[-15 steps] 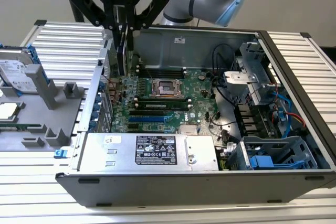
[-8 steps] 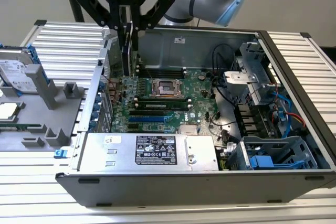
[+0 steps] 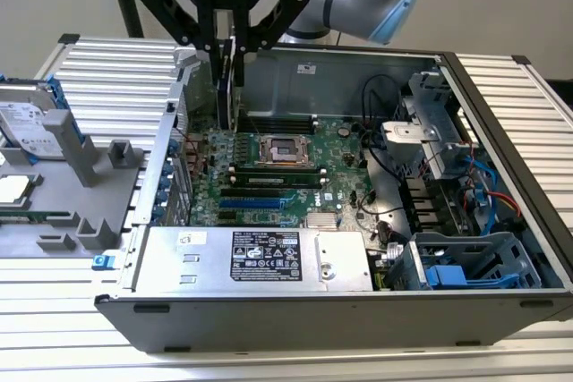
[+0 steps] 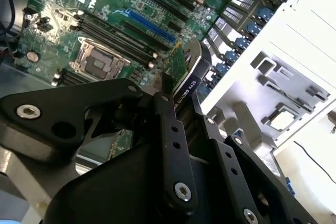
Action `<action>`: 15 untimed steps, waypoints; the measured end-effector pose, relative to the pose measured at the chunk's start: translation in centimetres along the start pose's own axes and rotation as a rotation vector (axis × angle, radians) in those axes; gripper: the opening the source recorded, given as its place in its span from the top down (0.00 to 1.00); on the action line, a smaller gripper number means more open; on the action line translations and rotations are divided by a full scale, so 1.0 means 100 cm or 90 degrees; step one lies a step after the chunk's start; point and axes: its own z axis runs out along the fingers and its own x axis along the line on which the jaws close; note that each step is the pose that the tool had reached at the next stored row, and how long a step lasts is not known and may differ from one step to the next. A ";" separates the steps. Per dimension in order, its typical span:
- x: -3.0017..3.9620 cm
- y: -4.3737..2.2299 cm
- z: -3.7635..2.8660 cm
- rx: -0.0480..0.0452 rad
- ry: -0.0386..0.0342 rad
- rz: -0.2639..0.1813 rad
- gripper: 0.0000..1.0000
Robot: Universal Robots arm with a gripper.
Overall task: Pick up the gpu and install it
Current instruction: 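Pick up the gpu and move the gpu toward the slot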
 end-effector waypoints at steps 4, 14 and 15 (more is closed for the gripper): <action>-0.0040 0.0001 0.0000 0.0000 0.0000 0.000 1.00; -0.0132 0.0002 0.0001 0.0000 0.0000 0.000 1.00; -0.0141 0.0002 0.0001 0.0000 0.0000 0.000 1.00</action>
